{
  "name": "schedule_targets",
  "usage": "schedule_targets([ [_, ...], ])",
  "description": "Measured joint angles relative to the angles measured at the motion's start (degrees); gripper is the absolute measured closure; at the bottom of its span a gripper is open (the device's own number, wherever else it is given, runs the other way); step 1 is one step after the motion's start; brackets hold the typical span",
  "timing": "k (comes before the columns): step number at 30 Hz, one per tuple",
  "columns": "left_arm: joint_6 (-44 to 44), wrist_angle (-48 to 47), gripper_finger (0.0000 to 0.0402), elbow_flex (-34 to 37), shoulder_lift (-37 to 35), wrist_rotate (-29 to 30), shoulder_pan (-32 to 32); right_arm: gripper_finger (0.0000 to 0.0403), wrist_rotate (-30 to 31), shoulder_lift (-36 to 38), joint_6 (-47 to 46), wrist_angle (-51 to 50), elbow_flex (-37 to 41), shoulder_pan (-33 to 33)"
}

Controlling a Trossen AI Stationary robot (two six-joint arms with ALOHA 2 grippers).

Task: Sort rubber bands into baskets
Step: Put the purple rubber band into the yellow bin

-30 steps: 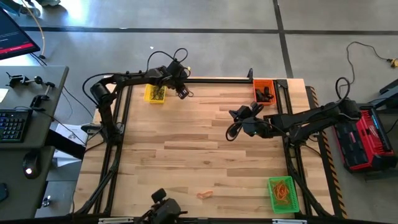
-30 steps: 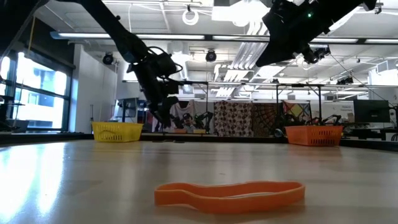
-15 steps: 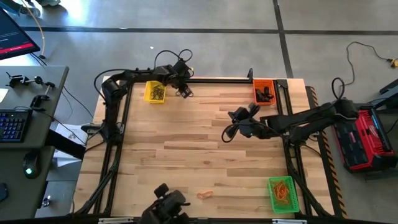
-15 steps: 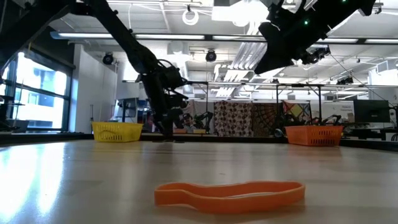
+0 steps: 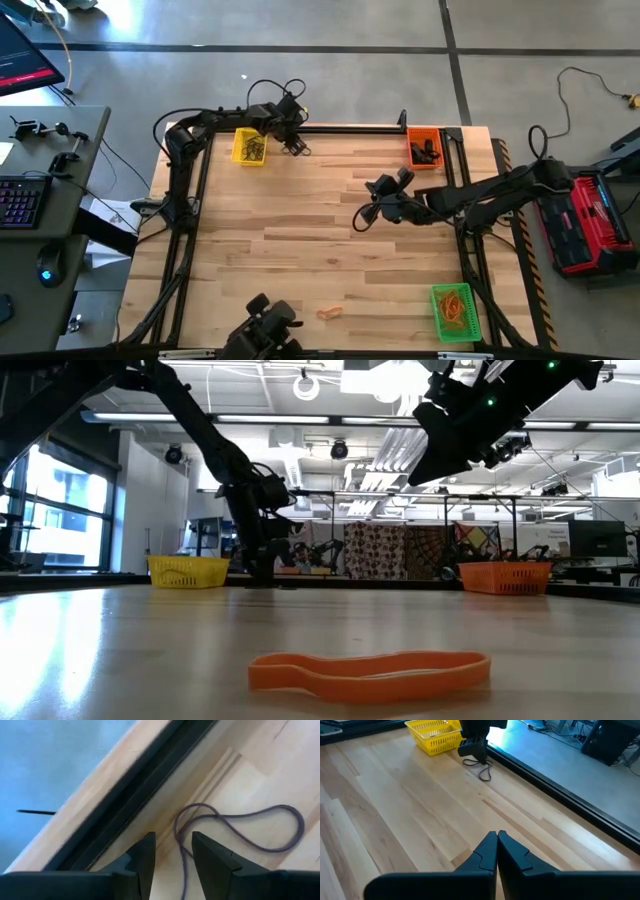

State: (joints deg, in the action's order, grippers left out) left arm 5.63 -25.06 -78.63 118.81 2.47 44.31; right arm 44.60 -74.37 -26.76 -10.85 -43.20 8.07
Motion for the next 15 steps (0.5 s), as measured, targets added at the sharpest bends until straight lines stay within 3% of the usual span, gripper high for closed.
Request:
schedule_targets([
  [9,1.57,0.44,0.0292,-0.13,0.95,-1.43,0.11,0.0403,0.20,0.00,0.04,-0.03,0.00,0.88],
  [15,7.25,0.07,0.0368,0.11,-0.47,-1.10,-0.65,0.0403,0.28,0.00,0.11,-0.03,0.00,0.88],
])
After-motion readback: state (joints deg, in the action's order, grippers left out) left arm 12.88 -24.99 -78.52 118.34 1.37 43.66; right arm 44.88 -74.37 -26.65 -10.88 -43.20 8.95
